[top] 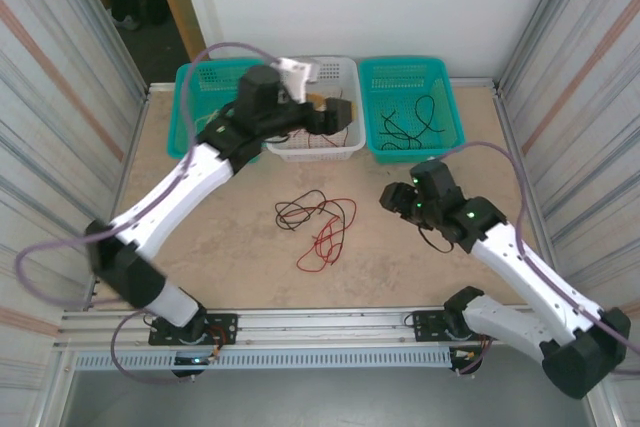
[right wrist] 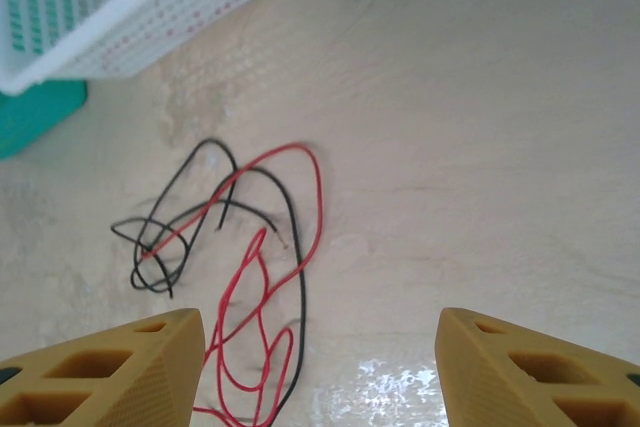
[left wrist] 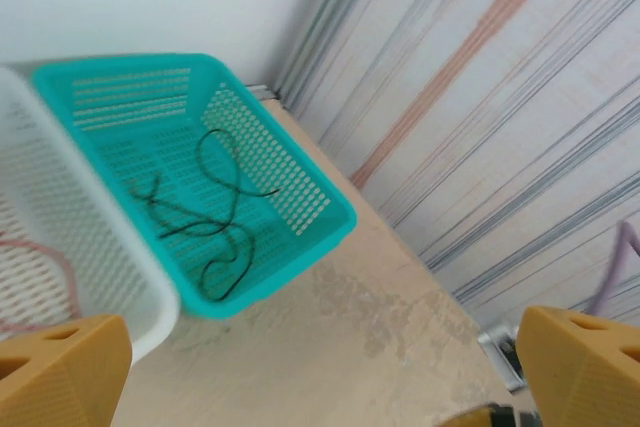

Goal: Untangle the cables

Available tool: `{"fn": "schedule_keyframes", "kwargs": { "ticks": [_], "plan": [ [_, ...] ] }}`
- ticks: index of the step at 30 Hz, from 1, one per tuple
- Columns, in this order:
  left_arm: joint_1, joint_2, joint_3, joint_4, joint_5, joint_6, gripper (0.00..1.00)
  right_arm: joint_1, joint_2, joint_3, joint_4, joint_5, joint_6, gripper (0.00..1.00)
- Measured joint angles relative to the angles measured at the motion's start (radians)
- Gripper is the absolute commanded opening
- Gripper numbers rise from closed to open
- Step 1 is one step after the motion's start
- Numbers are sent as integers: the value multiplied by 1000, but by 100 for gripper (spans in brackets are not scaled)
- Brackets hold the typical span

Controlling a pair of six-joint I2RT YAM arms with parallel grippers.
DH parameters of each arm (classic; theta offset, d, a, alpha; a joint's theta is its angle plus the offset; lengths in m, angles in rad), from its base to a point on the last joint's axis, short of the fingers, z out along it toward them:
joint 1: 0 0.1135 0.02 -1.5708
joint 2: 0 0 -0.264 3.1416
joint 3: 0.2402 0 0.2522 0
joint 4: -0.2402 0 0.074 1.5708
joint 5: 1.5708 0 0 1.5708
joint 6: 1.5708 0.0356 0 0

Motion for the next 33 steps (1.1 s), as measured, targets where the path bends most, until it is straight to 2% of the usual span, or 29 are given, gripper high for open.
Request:
{"fn": "schedule_keyframes", "kwargs": {
  "ticks": [2,4,5,10,13,15,19,27,29,33],
  "plan": [
    [60,-88,-111,1,26,3,85,48,72,8,27,0,0,60],
    [119,-141,-218,-25,37,15,67,93,151,26,53,-2,0,58],
    [132,-149,-254,-44,35,16,62,112,186,38,61,-2,0,58],
    [128,-137,-439,-149,25,-13,49,187,356,148,90,2,-1,55],
    [126,-85,-506,-179,19,-66,47,203,422,201,102,1,-1,55],
    [127,-44,-532,-185,10,-90,45,209,447,224,106,1,-1,55],
    [133,25,-532,-193,-29,-102,32,219,464,238,104,1,-2,55],
    [147,177,-444,-217,-99,-80,29,222,457,239,93,8,-1,55],
    [147,192,-444,-229,-115,-69,32,222,450,237,93,12,-1,55],
    [147,194,-444,-261,-148,-38,50,222,440,229,92,21,-1,55]
  ]
}}
